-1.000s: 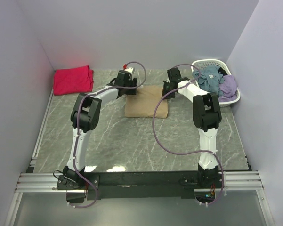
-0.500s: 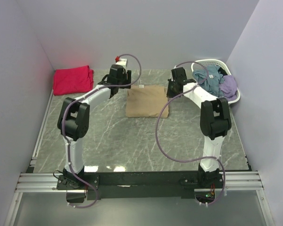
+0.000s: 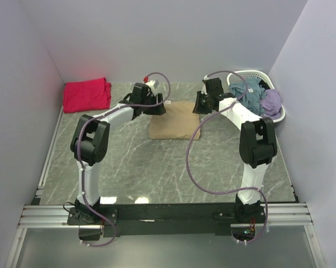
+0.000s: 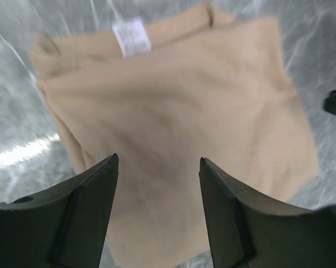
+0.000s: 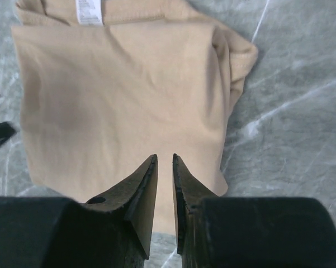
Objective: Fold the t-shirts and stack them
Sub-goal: Fold the tshirt
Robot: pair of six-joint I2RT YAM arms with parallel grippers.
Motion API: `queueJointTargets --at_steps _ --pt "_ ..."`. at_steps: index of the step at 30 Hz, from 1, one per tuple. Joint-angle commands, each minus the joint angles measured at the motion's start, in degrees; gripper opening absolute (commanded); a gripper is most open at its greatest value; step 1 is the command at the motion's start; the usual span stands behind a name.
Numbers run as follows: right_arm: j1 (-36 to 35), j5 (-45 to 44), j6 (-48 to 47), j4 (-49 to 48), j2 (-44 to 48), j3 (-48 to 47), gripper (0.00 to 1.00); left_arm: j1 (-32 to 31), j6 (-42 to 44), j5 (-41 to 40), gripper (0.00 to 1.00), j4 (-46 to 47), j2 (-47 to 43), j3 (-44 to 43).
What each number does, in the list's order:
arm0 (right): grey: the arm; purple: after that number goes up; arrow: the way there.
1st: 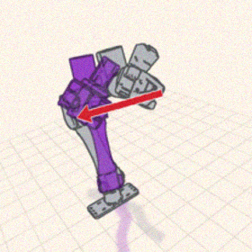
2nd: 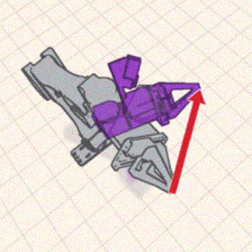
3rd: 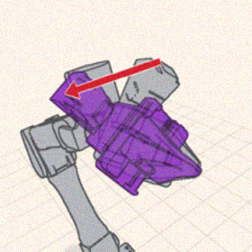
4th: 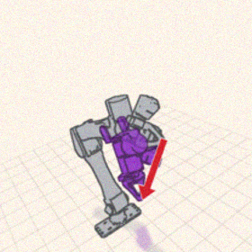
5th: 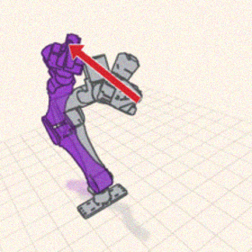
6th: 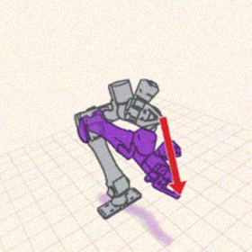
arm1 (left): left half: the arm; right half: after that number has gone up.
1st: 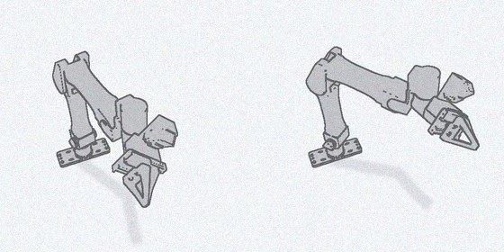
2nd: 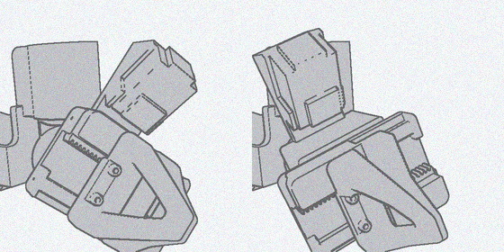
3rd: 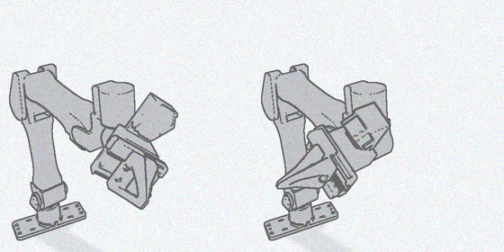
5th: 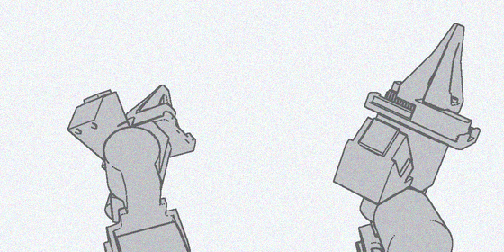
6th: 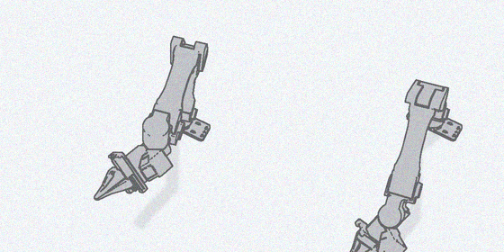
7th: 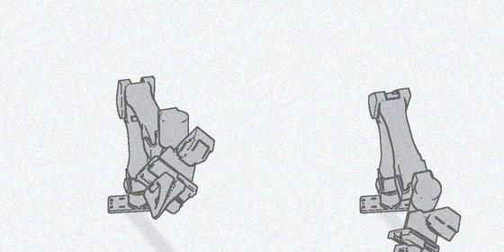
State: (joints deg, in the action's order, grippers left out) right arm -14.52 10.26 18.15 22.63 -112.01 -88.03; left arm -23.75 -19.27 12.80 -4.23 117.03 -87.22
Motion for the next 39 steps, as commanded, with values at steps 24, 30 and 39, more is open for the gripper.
queueJointTargets --at_steps 24,30,39 --pt "-0.6 -5.4 2.8 1.3 2.7 10.5 0.21 -0.3 3.2 -17.6 0.64 -5.1 2.8 -0.5" --pt "-0.6 -7.4 2.0 -1.9 13.3 15.2 0.22 -0.4 2.1 -22.7 0.65 -3.4 -6.2 3.8" --pt "-1.3 -10.2 -0.7 0.0 28.0 17.1 0.64 -1.1 -3.8 -28.8 0.99 -3.9 -21.5 8.5"
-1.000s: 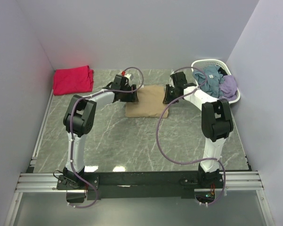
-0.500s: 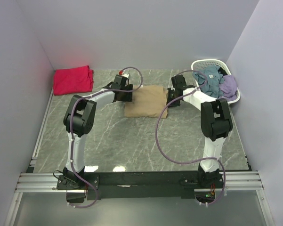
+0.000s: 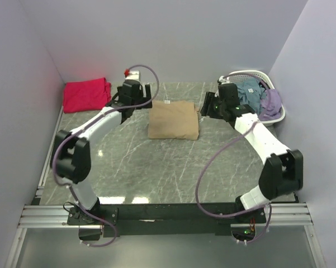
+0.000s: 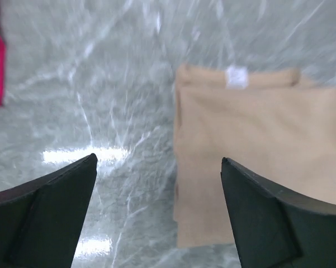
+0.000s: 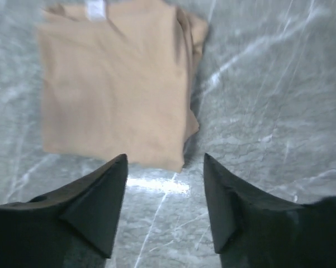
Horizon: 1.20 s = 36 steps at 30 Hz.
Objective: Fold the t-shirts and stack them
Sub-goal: Fold the tshirt
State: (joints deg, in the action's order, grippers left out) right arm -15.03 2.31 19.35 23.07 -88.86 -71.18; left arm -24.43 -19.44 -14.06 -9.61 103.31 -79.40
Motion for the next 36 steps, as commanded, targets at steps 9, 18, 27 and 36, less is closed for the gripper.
queueJointTargets --at_steps 9,18,27,36 --pt "-4.7 -8.5 -4.9 2.9 5.3 -2.3 1.00 -4.7 -4.6 -1.2 0.99 -3.8 -12.2 -2.4" --pt "-5.6 -13.9 -5.5 3.8 6.9 -3.2 1.00 -6.9 -2.9 -7.6 1.00 -4.0 -18.6 -2.1" --pt "-5.6 -16.2 -5.7 3.2 6.9 -2.7 1.00 -7.0 -3.0 -9.5 0.99 -4.9 -18.3 -2.4" --pt "-5.5 -15.9 -5.9 3.5 5.8 -3.5 1.00 -7.0 -3.9 -10.1 0.99 -8.0 -14.2 -6.1"
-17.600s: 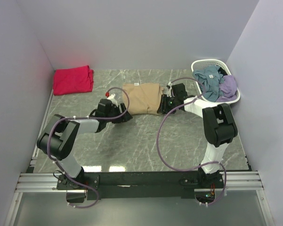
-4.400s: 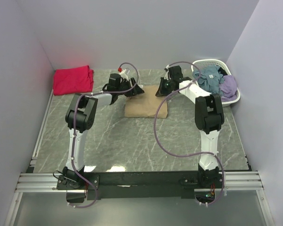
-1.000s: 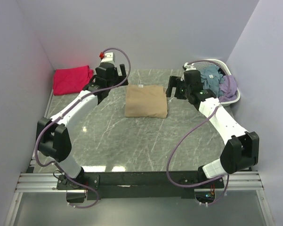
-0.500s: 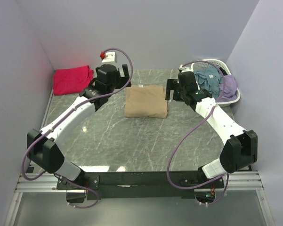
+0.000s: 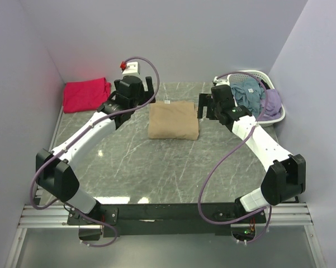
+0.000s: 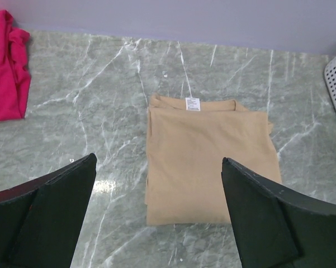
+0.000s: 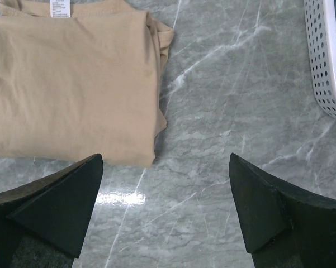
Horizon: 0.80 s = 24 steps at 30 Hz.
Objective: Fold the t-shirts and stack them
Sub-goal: Fold the tshirt
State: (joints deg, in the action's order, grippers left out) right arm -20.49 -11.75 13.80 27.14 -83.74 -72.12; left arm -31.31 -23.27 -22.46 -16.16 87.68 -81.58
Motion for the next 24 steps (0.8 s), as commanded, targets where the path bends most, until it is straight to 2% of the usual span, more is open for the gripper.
queueJointTargets --at_steps 1,10,24 --pt "0.0 -2.0 -0.2 -0.2 0.3 -2.7 1.00 -0.1 0.0 -2.4 0.99 -1.4 1.5 -4.3" --pt "0.5 -0.8 -0.1 -0.2 -0.9 -3.2 1.00 0.1 0.3 -5.0 0.99 -1.5 2.7 -4.1" --pt "1.9 1.3 0.4 -0.1 -2.4 -3.9 1.00 1.1 1.2 -3.6 1.00 -1.7 6.6 -6.5"
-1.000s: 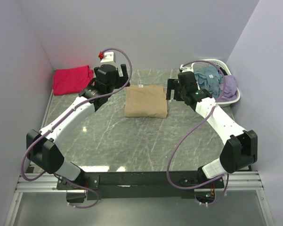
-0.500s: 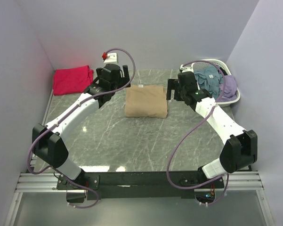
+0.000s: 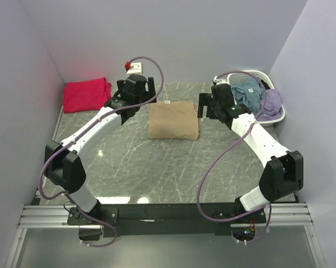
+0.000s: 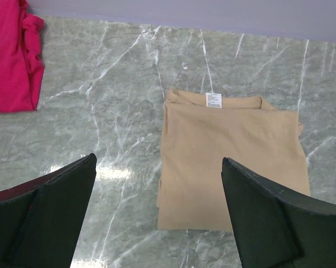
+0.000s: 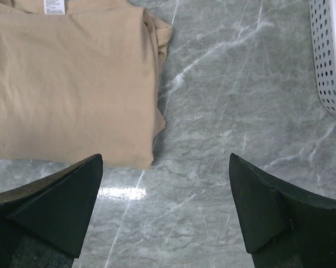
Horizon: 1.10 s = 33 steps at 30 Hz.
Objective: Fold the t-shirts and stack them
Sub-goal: Fold the tshirt, then neatly place the folded tshirt to the corner
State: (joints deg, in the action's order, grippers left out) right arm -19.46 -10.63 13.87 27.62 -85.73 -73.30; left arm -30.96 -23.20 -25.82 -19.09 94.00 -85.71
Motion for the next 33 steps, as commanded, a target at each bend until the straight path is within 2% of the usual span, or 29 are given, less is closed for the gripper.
queueJointTargets --at_steps 1,3,6,7,11,15,18,22,27,33 --pt "1.1 0.2 0.3 -0.5 -0.4 -2.7 1.00 1.3 1.1 1.1 0.99 1.6 0.6 -2.3" --pt "1.7 0.2 0.5 -0.2 -0.3 -2.9 1.00 3.2 1.0 4.4 0.99 2.6 1.4 -1.5" --pt "1.9 -0.2 0.4 0.2 -0.1 -3.1 1.00 8.0 -2.5 13.9 0.99 2.8 3.2 0.4" --pt "2.0 -0.2 0.4 0.3 -0.1 -3.2 1.00 9.2 -3.7 19.4 0.99 3.9 3.5 1.5" --pt "2.0 0.2 0.4 0.6 -0.2 -2.8 1.00 11.8 -3.6 25.4 0.99 11.0 3.8 9.0" --pt "2.1 0.4 0.6 0.4 0.0 -2.0 1.00 13.2 -3.0 32.5 0.99 14.5 7.1 10.2" --pt "2.0 0.4 0.5 0.5 0.2 -2.0 1.00 14.4 -4.6 39.5 0.99 20.7 9.1 12.2" --pt "2.0 0.7 0.6 0.2 0.3 -1.2 1.00 15.2 -5.0 44.8 0.99 22.7 12.5 11.8" --pt "2.1 0.3 0.5 0.3 -0.4 -0.9 1.00 15.9 -5.5 48.0 0.99 26.9 15.9 13.8" --pt "2.0 0.0 0.6 0.4 -0.9 -1.1 1.00 16.2 -5.5 52.3 1.00 27.5 19.7 13.9"
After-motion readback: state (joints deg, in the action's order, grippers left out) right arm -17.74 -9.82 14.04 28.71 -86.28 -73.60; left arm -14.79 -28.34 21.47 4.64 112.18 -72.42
